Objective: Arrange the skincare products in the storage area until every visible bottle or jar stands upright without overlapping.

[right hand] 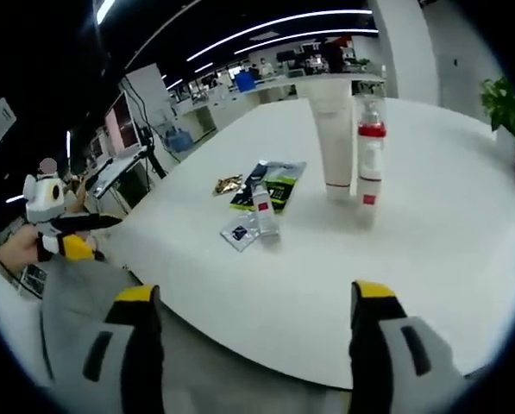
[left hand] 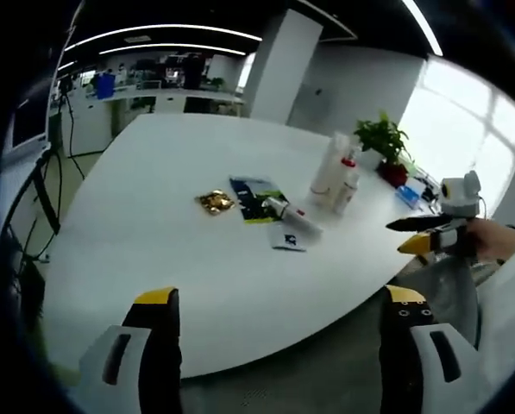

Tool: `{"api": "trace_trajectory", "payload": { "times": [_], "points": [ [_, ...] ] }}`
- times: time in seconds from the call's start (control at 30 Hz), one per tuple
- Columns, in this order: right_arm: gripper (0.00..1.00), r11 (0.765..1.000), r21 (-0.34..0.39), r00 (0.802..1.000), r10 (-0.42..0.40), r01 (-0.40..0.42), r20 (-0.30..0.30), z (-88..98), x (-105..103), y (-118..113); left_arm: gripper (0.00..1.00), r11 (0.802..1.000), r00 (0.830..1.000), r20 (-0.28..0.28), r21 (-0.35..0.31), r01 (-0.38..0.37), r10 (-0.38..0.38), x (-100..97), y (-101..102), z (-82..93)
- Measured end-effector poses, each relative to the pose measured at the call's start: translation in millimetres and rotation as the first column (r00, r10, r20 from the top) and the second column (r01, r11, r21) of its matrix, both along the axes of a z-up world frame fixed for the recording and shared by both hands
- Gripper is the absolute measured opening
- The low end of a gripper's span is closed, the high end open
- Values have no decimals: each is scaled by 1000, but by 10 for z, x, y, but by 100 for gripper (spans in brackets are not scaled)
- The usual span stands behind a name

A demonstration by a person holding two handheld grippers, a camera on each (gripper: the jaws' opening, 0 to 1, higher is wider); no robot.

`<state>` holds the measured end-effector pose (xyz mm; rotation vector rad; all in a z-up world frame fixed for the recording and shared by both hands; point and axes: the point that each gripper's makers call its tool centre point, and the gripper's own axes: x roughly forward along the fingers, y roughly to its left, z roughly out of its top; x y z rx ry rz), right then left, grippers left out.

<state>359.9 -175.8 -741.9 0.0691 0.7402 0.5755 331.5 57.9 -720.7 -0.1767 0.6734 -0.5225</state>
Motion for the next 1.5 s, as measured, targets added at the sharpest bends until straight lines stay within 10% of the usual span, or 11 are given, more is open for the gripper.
{"api": "trace_trajectory", "payload": {
  "times": [1.5],
  "points": [
    [67, 962, -166, 975, 209, -218, -70, -398, 774, 538, 91, 1000, 1000, 26, 26, 10, -11, 20, 52, -13]
  ]
}}
